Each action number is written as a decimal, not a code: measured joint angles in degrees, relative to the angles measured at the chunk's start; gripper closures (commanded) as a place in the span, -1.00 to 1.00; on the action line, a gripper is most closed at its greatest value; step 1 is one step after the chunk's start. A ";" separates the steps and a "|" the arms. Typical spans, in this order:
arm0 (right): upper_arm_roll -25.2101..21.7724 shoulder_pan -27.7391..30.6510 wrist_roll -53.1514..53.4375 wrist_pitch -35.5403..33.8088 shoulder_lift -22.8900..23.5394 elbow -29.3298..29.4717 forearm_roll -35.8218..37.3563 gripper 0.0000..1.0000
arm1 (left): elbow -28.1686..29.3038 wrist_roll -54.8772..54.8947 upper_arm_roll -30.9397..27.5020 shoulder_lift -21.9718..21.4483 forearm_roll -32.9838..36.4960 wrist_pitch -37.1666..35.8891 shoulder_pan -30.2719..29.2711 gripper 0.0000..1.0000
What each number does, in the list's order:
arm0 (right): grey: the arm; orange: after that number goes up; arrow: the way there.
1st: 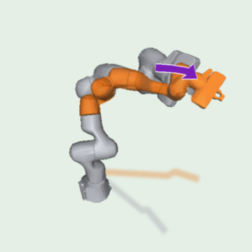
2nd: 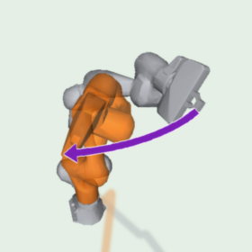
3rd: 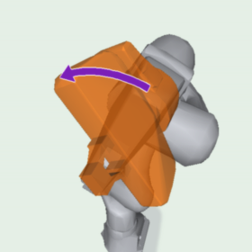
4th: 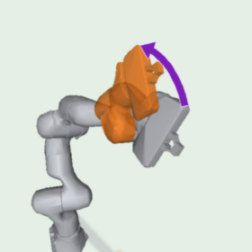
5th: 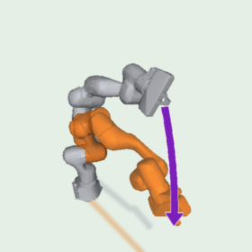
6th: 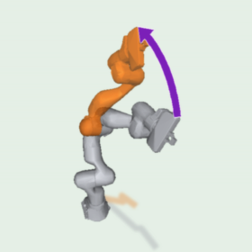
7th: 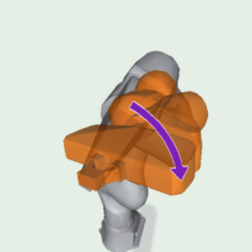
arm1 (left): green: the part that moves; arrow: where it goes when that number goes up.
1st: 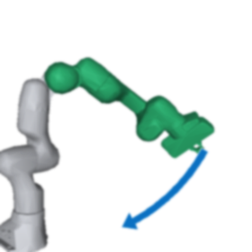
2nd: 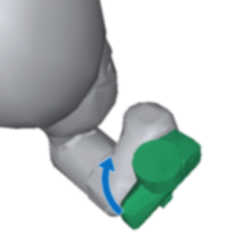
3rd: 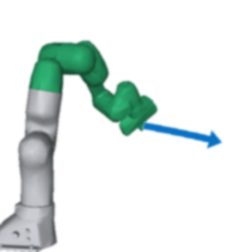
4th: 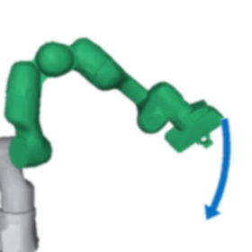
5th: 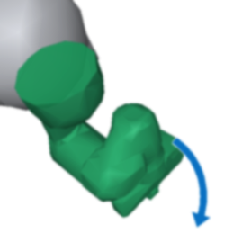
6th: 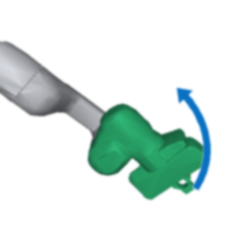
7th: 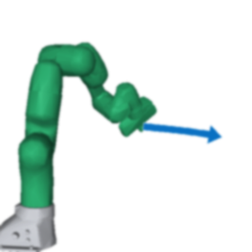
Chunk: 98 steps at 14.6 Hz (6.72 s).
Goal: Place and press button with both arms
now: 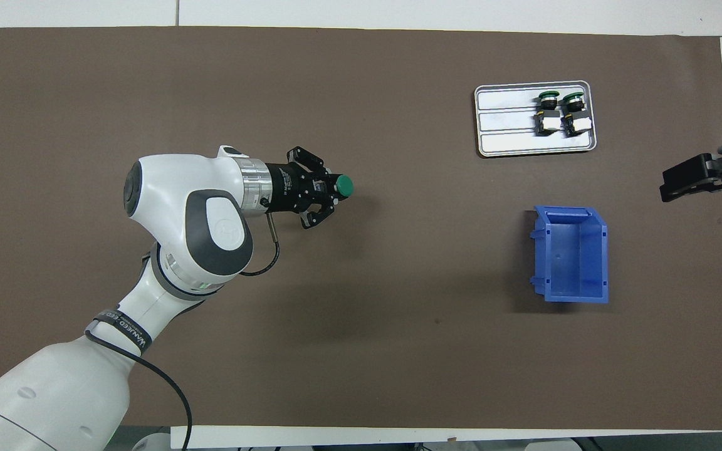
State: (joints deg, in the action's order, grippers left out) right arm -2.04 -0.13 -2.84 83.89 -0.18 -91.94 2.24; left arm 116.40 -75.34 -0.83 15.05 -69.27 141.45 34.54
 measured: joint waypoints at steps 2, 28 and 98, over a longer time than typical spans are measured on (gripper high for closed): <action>0.00 0.00 0.00 0.00 0.00 0.00 0.00 -1.00 | 0.66 5.71 0.01 -0.13 -1.62 -2.95 -0.78 0.80; 0.00 0.00 0.00 0.00 -0.01 0.00 0.00 -1.00 | 12.61 39.36 -0.01 -0.06 -35.26 -17.79 -8.07 0.84; 0.00 0.00 0.00 0.00 -0.01 0.00 0.00 -1.00 | -0.44 19.14 0.11 -6.14 50.12 -4.12 -1.42 1.00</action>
State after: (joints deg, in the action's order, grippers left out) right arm -2.04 -0.13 -2.84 83.89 -0.19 -91.95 2.24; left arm 115.95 -56.20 -0.73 8.91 -19.15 137.33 33.12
